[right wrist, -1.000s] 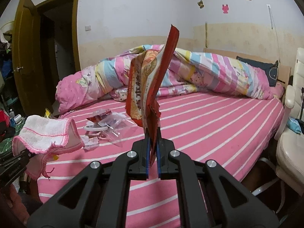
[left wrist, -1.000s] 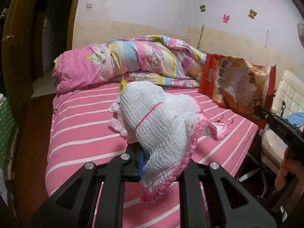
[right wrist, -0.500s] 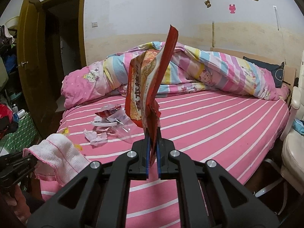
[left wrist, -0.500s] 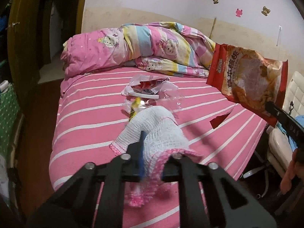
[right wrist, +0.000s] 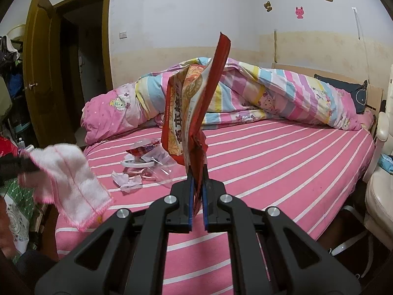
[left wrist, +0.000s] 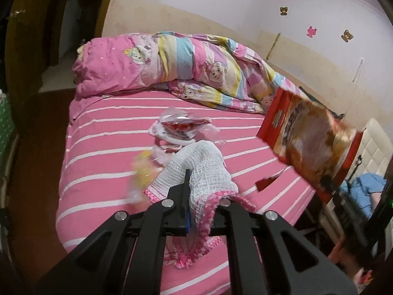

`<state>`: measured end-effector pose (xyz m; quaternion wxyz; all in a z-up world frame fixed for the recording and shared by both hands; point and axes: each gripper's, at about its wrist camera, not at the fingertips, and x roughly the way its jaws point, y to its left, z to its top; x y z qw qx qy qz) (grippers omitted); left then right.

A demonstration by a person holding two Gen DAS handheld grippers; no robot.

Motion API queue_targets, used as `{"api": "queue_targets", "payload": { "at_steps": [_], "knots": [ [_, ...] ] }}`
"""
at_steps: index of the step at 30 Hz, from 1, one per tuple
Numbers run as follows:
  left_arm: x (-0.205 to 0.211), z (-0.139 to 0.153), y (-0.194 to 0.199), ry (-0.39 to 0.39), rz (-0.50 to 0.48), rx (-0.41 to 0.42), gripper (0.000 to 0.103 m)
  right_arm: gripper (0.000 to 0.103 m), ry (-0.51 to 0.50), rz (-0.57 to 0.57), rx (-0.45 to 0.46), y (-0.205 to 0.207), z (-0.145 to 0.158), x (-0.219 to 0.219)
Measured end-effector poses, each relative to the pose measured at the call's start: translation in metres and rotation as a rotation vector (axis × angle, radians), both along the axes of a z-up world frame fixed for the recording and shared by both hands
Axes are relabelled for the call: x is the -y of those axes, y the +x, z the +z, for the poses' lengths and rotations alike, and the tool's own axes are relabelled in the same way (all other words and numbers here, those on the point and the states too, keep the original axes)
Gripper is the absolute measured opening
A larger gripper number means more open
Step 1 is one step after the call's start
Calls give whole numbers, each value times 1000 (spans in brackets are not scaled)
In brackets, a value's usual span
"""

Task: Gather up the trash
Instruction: 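Lift the white cloth and red snack bag off the bed with both tools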

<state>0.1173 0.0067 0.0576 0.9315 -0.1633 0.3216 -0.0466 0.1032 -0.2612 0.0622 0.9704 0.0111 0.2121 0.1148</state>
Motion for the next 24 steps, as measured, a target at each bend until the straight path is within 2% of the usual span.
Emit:
{"api": "queue_targets", "payload": {
  "at_steps": [4, 8, 15, 21, 24],
  "knots": [
    [-3, 4, 32, -72, -63, -104, 10, 6, 13, -9, -2, 1, 1, 1],
    [-4, 8, 53, -97, -78, -143, 7, 6, 25, -14, 1, -2, 4, 3],
    [6, 24, 50, -152, -112, -130, 6, 6, 69, -13, 14, -21, 23, 22],
    [24, 35, 38, -273, -177, -115, 6, 6, 86, -26, 19, -58, 35, 45],
    [42, 41, 30, -305, -226, -108, 6, 6, 92, -46, 16, -82, 32, 60]
  ]
}}
